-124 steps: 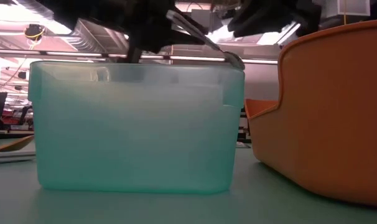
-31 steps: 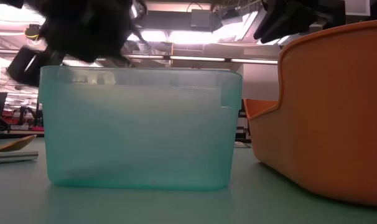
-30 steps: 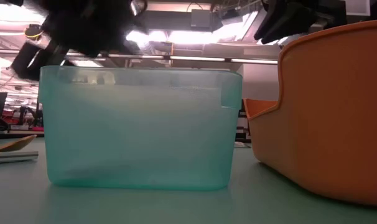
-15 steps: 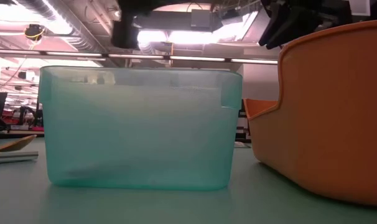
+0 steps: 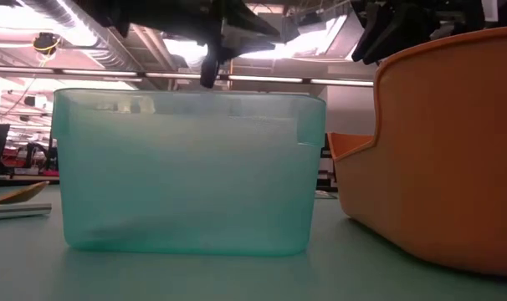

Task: Sort silverware by color (type)
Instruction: Put the light blue spoon into the light blue bin

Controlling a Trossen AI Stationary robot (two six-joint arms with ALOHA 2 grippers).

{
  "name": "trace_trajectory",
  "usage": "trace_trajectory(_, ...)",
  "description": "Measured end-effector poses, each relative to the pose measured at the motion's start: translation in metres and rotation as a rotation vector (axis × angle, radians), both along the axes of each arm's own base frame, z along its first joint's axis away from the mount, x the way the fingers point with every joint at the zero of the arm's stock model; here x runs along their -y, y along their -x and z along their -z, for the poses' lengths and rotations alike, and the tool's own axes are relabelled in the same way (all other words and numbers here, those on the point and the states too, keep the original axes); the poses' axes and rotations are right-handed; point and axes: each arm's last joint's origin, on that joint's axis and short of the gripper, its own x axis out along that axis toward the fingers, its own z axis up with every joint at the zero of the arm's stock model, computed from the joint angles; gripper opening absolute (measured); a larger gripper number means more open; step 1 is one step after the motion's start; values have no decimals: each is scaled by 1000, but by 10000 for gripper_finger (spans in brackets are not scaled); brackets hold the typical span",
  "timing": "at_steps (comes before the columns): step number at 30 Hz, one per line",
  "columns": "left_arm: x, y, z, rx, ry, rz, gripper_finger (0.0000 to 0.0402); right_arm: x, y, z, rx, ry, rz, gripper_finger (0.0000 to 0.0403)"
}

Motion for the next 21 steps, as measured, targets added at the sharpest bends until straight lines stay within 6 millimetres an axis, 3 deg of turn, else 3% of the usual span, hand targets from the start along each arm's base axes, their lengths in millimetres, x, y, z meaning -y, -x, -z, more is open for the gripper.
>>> trace_trajectory(5, -24, 0, -4, -10, -261, -55, 81, 0, 0, 0, 1, -3, 3, 88)
trace_trajectory(12, -53, -1, -6, 17, -342, -121, 81, 0, 0, 0, 2, -4, 3, 88)
trace_trajectory(21, -85, -40, -11, -91, -375, -65, 81, 0, 0, 0, 8, -12, 12, 88)
